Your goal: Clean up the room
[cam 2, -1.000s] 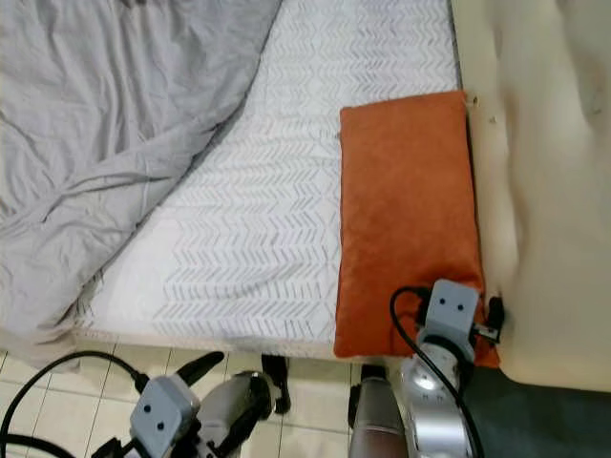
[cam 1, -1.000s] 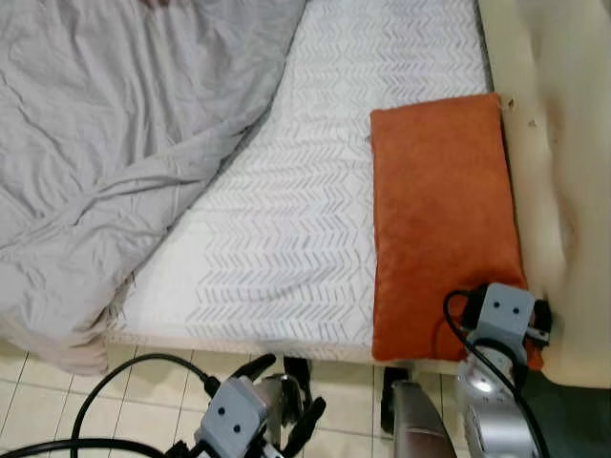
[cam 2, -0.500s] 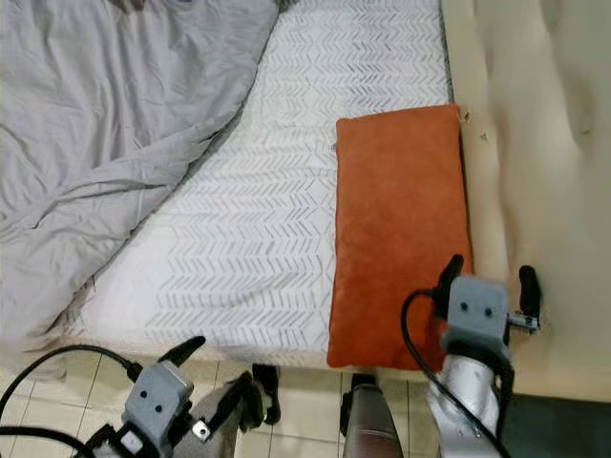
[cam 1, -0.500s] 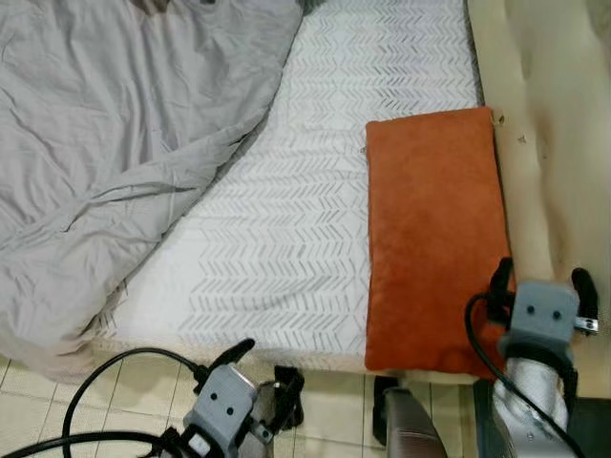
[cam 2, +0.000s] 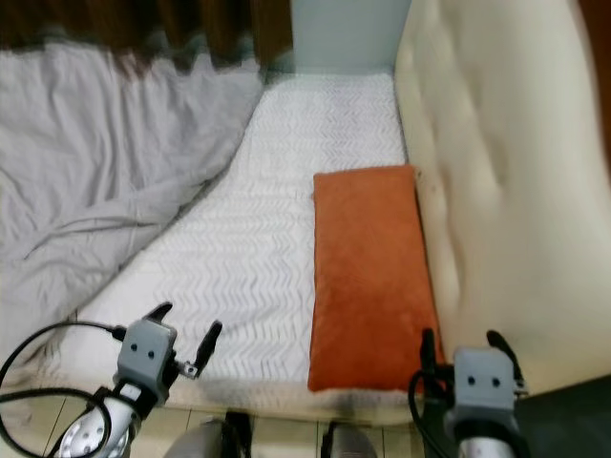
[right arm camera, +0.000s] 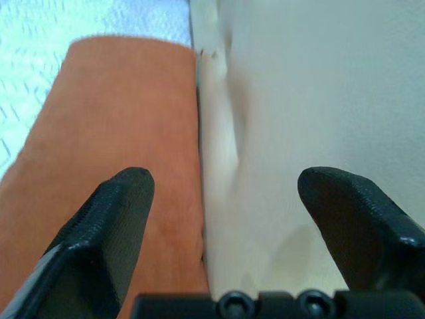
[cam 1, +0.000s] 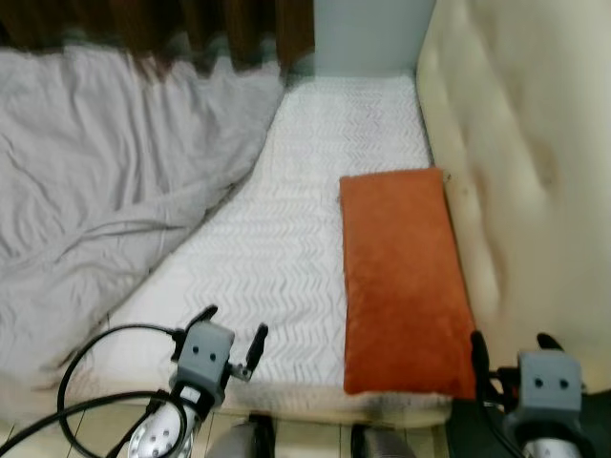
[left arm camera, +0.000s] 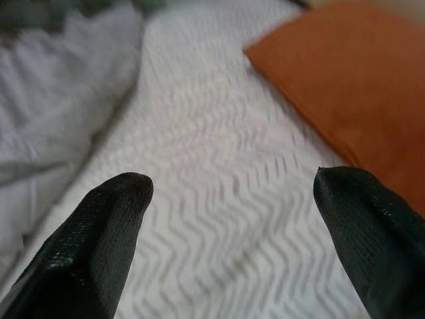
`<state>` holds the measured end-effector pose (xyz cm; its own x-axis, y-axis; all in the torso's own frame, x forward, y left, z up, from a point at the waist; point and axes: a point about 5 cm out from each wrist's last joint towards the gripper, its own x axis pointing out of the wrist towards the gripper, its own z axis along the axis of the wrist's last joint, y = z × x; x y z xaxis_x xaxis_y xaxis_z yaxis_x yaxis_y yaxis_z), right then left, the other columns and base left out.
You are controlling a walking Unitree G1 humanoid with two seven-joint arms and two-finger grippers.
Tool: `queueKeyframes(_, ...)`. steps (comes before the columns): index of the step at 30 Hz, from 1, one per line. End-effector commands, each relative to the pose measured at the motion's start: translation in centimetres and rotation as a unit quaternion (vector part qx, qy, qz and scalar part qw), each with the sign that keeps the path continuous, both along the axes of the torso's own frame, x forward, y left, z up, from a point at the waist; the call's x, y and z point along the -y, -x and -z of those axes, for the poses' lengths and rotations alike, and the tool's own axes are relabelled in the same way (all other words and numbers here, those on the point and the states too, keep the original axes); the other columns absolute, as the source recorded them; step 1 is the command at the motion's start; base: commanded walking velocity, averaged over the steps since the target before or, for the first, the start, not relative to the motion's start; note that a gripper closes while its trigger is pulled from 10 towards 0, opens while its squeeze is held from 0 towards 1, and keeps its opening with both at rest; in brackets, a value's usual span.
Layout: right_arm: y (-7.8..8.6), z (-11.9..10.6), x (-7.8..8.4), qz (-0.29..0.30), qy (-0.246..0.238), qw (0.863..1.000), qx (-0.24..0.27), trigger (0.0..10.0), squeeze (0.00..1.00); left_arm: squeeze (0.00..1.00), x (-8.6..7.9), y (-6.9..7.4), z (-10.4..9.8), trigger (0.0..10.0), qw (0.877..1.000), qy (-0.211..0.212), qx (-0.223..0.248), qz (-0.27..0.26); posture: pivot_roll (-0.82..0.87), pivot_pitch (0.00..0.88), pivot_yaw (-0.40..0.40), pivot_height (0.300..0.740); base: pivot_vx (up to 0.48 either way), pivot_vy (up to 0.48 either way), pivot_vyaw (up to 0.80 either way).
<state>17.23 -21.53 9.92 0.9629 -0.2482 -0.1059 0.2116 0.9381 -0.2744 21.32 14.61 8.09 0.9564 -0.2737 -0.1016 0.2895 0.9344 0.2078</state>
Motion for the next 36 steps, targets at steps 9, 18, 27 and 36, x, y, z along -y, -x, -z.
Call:
queueKeyframes(9,-5.8,2.2,-0.3,-0.035,-0.021,0.999,0.005,10.0,0.0,0.0,-0.6,-3.2,1.7,10.0,0.997,0.065,-0.03,-0.04,-0.03,0.0,-0.027,0.74,0.0,0.347,-0.18)
queueKeyframes(18,-6.1,3.5,-0.7,-0.031,-0.032,0.999,-0.005,10.0,0.0,0.0,-1.1,-3.4,2.7,10.0,0.996,0.068,-0.042,-0.032,-0.04,0.0,-0.018,0.74,0.0,0.48,-0.8)
queueKeyframes(27,-6.2,3.8,-1.0,-0.043,-0.031,0.999,0.0,10.0,0.0,0.0,-1.0,-3.4,2.9,10.0,0.996,0.075,-0.041,-0.024,-0.05,0.0,-0.007,0.74,0.0,0.48,-0.25)
queueKeyframes(36,-6.8,4.3,-1.2,-0.069,-0.04,0.997,-0.01,10.0,0.0,0.0,-0.6,-3.1,3.0,10.0,0.995,0.08,-0.034,-0.042,-0.03,0.0,-0.026,0.74,0.0,0.48,0.16)
